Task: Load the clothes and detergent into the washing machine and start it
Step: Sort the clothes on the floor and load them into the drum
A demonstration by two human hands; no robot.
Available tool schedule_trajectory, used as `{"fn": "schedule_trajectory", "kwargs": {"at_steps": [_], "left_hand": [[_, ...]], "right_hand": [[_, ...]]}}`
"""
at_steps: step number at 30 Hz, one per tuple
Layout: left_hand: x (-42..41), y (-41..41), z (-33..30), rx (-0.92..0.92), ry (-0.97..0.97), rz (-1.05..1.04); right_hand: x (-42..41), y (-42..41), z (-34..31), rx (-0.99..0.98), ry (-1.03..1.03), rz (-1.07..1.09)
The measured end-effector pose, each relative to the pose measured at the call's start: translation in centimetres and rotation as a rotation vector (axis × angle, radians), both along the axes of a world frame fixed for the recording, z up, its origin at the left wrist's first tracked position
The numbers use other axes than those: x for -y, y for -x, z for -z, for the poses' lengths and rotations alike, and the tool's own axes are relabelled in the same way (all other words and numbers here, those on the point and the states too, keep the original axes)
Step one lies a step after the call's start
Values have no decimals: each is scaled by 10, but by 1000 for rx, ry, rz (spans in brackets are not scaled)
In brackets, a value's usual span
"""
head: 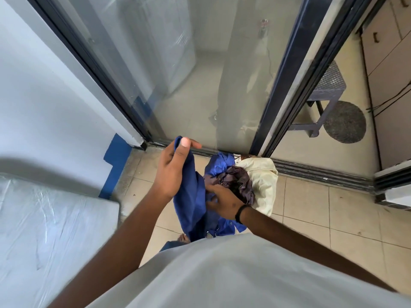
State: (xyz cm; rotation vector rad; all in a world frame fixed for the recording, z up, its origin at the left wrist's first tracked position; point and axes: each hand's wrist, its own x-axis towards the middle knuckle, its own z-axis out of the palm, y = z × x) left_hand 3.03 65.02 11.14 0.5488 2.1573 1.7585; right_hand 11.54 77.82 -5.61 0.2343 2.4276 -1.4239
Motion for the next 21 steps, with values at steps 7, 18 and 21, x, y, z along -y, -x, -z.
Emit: {"fn": "schedule_trajectory", "kwargs": {"at_steps": [7,18,21], "left_hand": [[26,16,17,-17,572,193],[24,4,38,63,475,-172],[18,-5,23,55,368,-218]], "right_hand": [[-14,19,-46,-252,-97,256],[3,29,-113,-311,272,275],[-7,14,-72,-130,146,221]]}}
